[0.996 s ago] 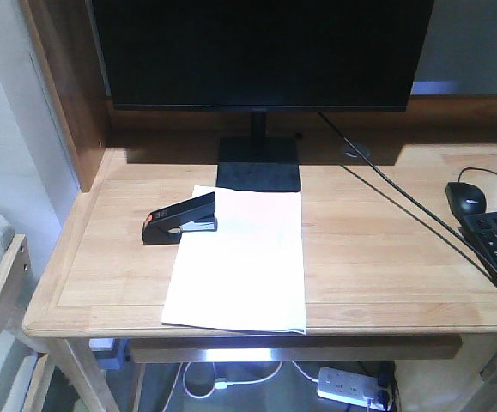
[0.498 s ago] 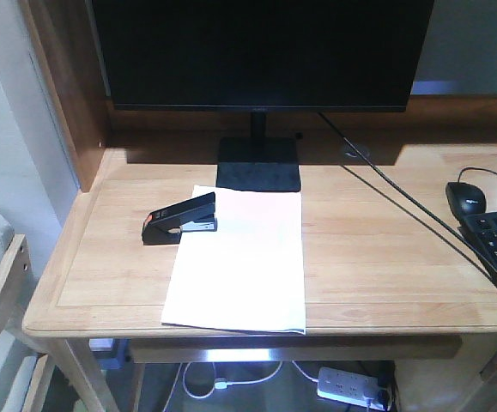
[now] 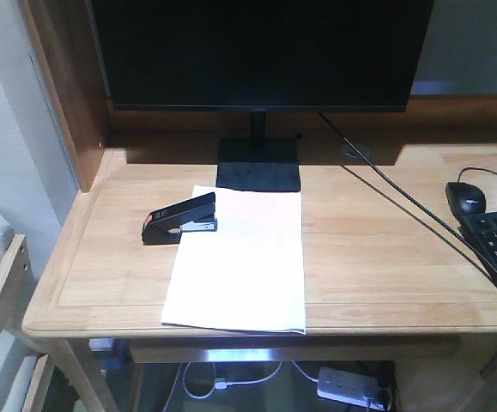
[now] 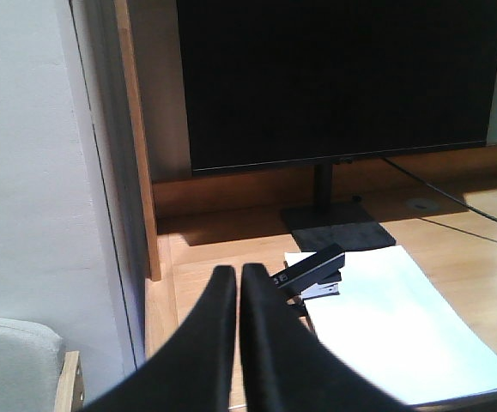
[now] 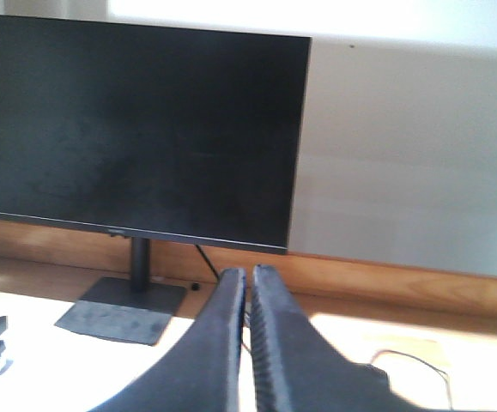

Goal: Grab stapler and paper to desk for stapling

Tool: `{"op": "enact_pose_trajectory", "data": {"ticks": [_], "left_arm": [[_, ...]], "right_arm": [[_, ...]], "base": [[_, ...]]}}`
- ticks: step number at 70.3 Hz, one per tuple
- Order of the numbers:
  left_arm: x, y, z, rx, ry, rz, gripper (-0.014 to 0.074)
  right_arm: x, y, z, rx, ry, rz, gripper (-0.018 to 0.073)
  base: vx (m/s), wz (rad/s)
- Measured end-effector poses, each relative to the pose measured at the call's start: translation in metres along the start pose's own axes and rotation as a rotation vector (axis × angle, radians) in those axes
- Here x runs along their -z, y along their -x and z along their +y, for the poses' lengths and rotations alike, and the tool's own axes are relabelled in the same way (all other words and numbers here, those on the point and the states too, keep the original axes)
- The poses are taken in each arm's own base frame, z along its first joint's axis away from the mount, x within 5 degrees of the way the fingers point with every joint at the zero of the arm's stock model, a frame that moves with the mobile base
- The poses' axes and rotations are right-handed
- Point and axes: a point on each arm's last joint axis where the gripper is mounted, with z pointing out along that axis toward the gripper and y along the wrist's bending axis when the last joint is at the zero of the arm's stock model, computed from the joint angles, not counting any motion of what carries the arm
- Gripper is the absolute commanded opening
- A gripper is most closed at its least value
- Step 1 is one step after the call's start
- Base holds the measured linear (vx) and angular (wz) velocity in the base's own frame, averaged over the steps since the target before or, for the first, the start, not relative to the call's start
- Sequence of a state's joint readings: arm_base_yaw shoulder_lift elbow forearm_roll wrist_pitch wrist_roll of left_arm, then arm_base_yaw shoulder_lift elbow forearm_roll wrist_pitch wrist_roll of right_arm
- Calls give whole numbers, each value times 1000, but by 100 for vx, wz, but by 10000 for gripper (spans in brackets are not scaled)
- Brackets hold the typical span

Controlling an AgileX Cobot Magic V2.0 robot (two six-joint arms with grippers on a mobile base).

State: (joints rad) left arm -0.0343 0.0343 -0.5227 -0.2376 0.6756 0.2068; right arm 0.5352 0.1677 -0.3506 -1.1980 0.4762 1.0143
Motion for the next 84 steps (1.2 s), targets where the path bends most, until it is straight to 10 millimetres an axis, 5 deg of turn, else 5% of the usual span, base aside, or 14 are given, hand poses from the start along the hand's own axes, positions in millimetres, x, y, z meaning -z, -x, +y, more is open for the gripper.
{"op": "enact_pose_trajectory", "data": {"ticks": [37,48,63,84], "left_arm": [[-3,-5,2,-14,14,14,-6],[-18,-24,8,-47,59,19,-6],[-47,-78,17,-90,125,17,-6],[-57,-110,20,-47,153,-125,-6]], "right_arm": [[0,0,-1,0,-7,4,-10],[0,0,-1,0,-7,4,-10],[0,0,-1,0,-7,4,-10],[0,0,-1,0,-7,5,-10]], "base": [[0,0],[0,0],[0,0],[0,0]]}}
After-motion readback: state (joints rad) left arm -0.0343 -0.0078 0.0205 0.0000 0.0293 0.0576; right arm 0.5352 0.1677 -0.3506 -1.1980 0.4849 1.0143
